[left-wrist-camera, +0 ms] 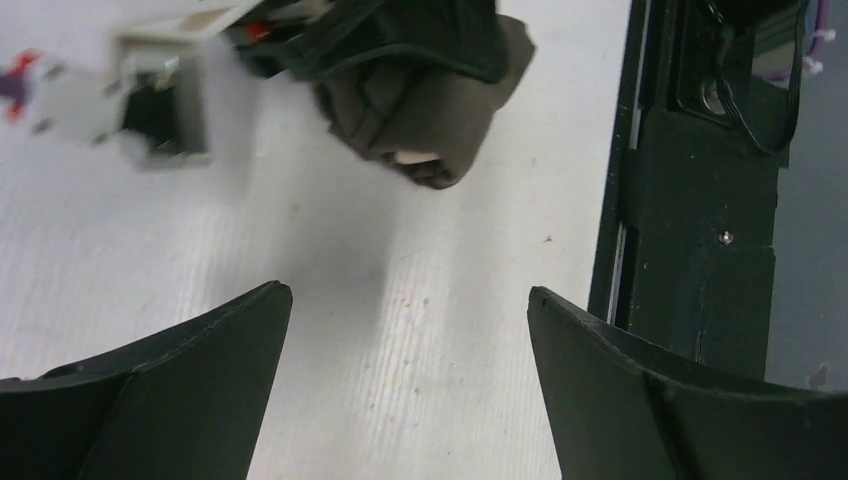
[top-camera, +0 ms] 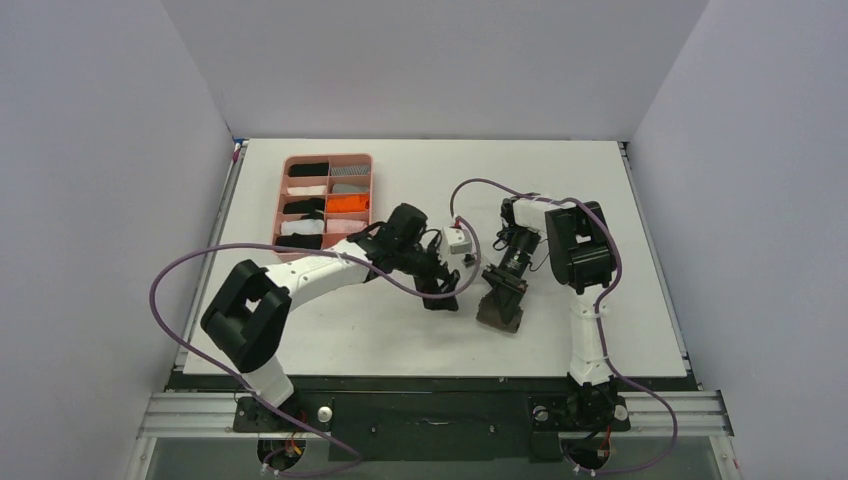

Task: Roll the underwear
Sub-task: Roll the underwear to the center of the board.

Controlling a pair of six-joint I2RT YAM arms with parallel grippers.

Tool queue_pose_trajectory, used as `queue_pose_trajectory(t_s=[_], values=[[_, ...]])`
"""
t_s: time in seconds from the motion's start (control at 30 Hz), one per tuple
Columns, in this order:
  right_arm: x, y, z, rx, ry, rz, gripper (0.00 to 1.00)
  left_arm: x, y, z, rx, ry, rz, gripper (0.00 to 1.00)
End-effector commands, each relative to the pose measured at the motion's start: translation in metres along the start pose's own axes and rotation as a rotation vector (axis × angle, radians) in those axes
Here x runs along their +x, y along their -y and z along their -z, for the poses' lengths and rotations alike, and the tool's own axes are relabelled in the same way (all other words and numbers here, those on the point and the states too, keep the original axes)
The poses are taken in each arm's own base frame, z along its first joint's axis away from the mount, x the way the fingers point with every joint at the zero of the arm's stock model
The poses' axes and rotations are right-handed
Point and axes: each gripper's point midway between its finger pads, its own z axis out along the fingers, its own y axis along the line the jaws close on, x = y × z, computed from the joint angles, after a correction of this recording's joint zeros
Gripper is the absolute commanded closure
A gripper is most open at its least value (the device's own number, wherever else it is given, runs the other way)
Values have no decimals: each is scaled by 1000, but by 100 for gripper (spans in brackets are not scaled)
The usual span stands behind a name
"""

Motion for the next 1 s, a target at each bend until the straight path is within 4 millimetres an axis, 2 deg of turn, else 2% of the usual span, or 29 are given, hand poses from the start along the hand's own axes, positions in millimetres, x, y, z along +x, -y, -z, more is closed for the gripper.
queue_pose_trajectory(t_s=[0.0, 0.07, 0.27, 0.5, 0.83, 0.97], values=[[-11, 24, 4, 72, 18, 85, 100, -28, 17, -15, -11, 9, -247, 12], [-11, 25, 4, 73, 16, 85, 100, -31, 25, -27, 5, -3, -305, 10], [-9, 24, 3, 74, 14, 84, 100, -19, 44, -59, 74, -46, -451, 9], [-9, 24, 1, 66, 12, 76, 100, -5, 40, -89, 69, -123, -560, 10], [-8, 25, -1, 73, 3, 72, 100, -11, 32, -103, 44, -159, -620, 10], [-9, 26, -1, 71, 5, 70, 100, -7, 34, -110, 62, -172, -617, 11]])
